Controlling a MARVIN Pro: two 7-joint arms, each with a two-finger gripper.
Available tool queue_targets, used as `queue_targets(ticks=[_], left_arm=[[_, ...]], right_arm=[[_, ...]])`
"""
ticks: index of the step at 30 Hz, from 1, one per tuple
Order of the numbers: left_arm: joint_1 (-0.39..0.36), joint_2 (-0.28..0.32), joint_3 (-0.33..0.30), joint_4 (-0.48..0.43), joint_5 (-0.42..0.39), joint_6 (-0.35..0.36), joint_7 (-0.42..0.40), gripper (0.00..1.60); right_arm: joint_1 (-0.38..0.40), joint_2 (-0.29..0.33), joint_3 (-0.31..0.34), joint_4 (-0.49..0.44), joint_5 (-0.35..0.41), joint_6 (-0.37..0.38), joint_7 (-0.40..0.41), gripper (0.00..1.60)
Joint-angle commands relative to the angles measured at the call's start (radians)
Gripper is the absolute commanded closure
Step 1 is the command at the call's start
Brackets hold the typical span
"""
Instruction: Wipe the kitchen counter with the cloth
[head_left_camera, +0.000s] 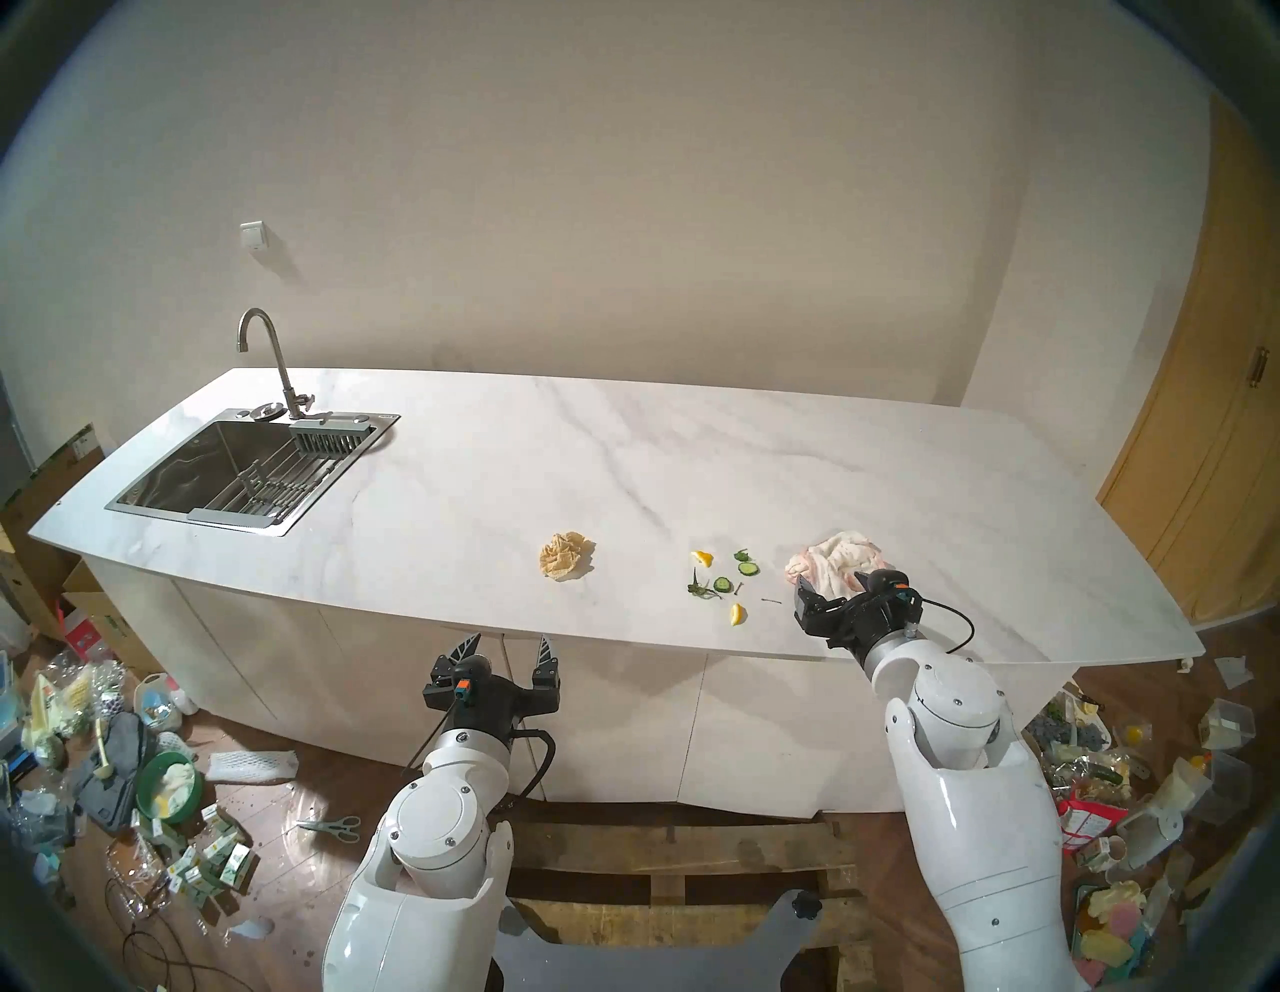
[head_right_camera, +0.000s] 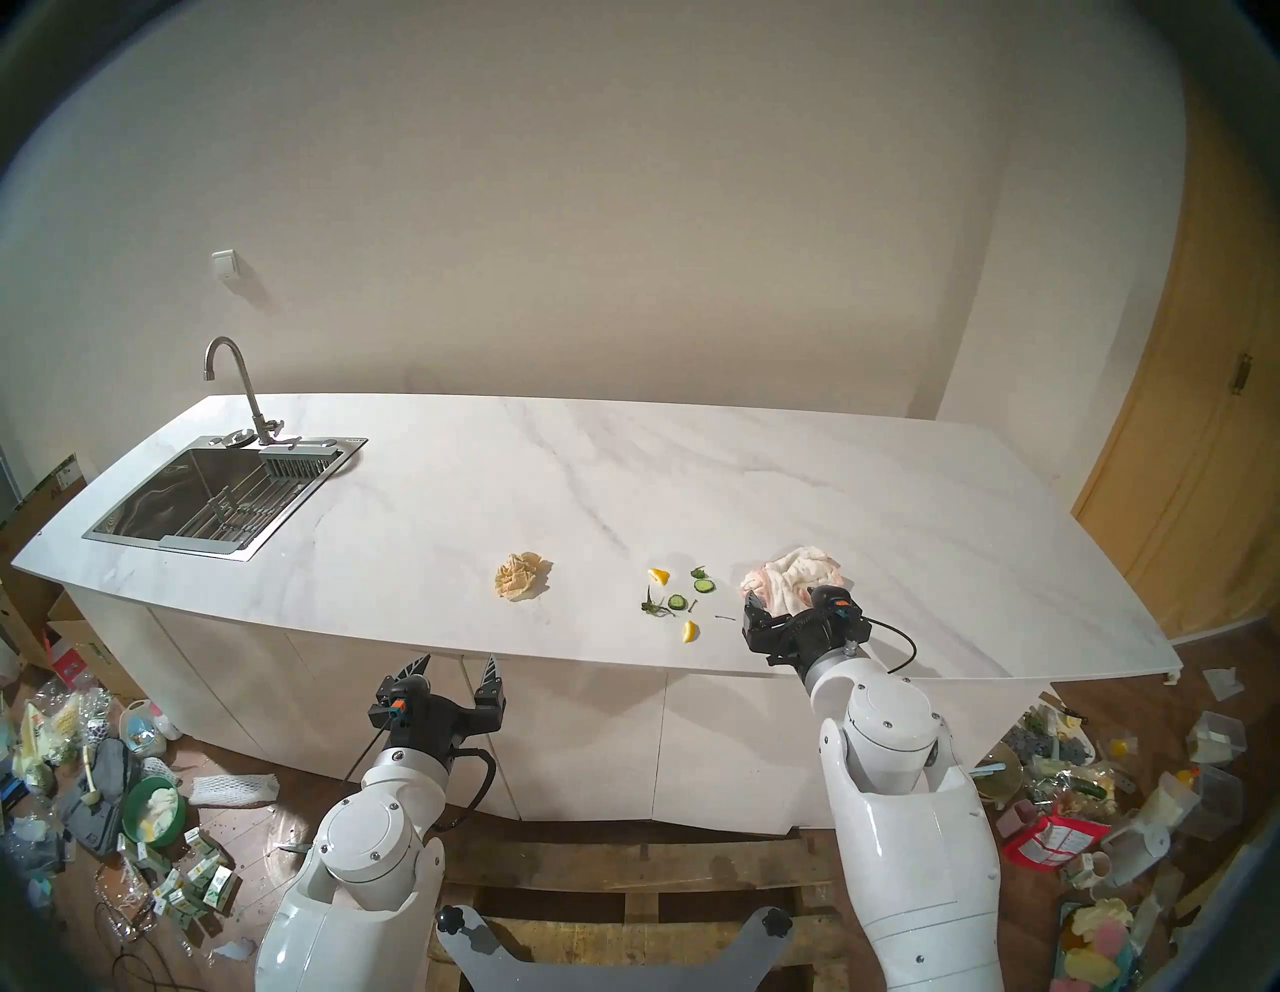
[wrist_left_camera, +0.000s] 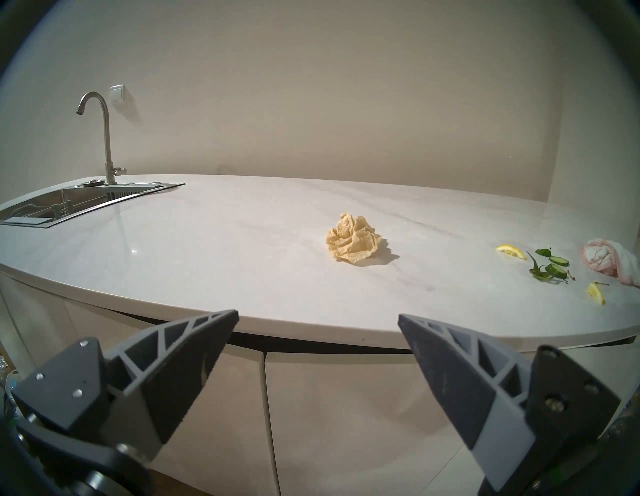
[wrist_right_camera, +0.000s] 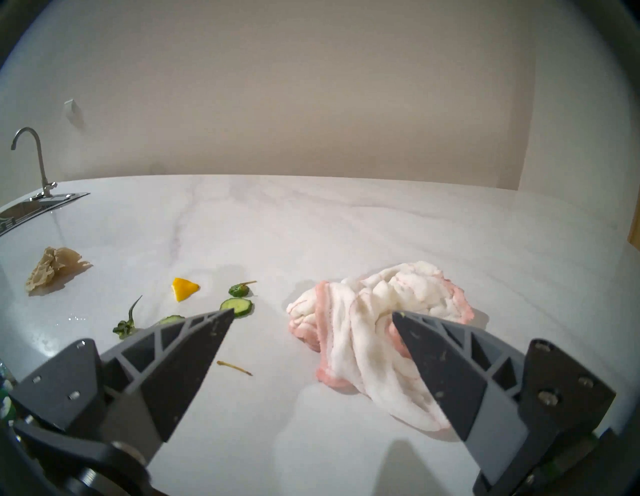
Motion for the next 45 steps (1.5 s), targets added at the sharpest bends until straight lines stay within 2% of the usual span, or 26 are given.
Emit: queue_targets(ticks=[1,3,9,16,17,18,19,20,23,25,28,29,34,38,39,40,41,42,43,45], left_arm=[[-0.009,0.000,0.002,-0.021,0.000,-0.006,-0.002,0.00],[-0.009,0.000,0.002,-0.020,0.000,-0.006,-0.002,0.00],[-0.010,0.000,0.002,-0.019,0.000,-0.007,-0.001,0.00],[-0.011,0.000,0.002,-0.018,0.000,-0.007,0.000,0.00],[-0.011,0.000,0.002,-0.018,0.000,-0.007,0.000,0.00],[-0.011,0.000,0.003,-0.018,0.000,-0.007,0.001,0.00],[-0.011,0.000,0.003,-0.018,0.000,-0.007,0.001,0.00],[-0.011,0.000,0.003,-0.017,0.000,-0.007,0.001,0.00],[-0.011,0.000,0.003,-0.017,0.000,-0.007,0.001,0.00],[-0.011,0.000,0.003,-0.017,0.000,-0.007,0.001,0.00],[-0.011,0.000,0.003,-0.017,0.000,-0.007,0.002,0.00],[-0.011,0.001,0.003,-0.017,0.000,-0.007,0.002,0.00],[-0.011,0.001,0.003,-0.018,0.000,-0.007,0.002,0.00],[-0.010,0.001,0.003,-0.020,0.000,-0.008,0.002,0.00],[-0.010,0.001,0.003,-0.020,0.000,-0.008,0.002,0.00],[-0.010,0.001,0.003,-0.020,0.000,-0.008,0.002,0.00],[-0.010,0.001,0.003,-0.021,0.000,-0.008,0.001,0.00],[-0.009,0.001,0.004,-0.021,-0.001,-0.008,0.001,0.00],[-0.009,0.002,0.004,-0.022,-0.001,-0.008,0.001,0.00],[-0.008,0.002,0.004,-0.023,-0.001,-0.008,0.001,0.00]], right_arm=[[0.132,0.064,-0.015,0.030,-0.018,0.047,0.031,0.00],[0.127,0.086,-0.014,0.028,-0.029,0.052,0.038,0.00],[0.195,0.132,-0.020,0.104,-0.066,0.086,0.046,0.00],[0.257,0.160,-0.016,0.176,-0.062,0.130,0.081,0.00],[0.275,0.163,-0.017,0.197,-0.059,0.141,0.089,0.00],[0.336,0.162,-0.023,0.252,-0.057,0.163,0.100,0.00],[0.336,0.162,-0.023,0.252,-0.057,0.163,0.100,0.00],[0.291,0.169,-0.012,0.226,-0.053,0.153,0.100,0.00],[0.319,0.174,-0.015,0.265,-0.053,0.169,0.113,0.00],[0.358,0.174,-0.026,0.308,-0.054,0.186,0.125,0.00],[0.372,0.168,-0.039,0.347,-0.054,0.197,0.133,0.00],[0.399,0.163,-0.053,0.387,-0.054,0.208,0.144,0.00],[0.419,0.158,-0.088,0.429,-0.065,0.212,0.162,0.00],[0.503,0.152,-0.136,0.542,-0.081,0.226,0.186,0.00],[0.503,0.152,-0.136,0.542,-0.081,0.226,0.186,0.00],[0.497,0.152,-0.139,0.546,-0.080,0.224,0.196,0.31],[0.544,0.157,-0.163,0.597,-0.091,0.242,0.208,0.95],[0.522,0.170,-0.173,0.578,-0.104,0.231,0.217,1.28],[0.535,0.177,-0.186,0.595,-0.111,0.235,0.231,1.60],[0.569,0.199,-0.222,0.627,-0.131,0.249,0.265,1.60]])
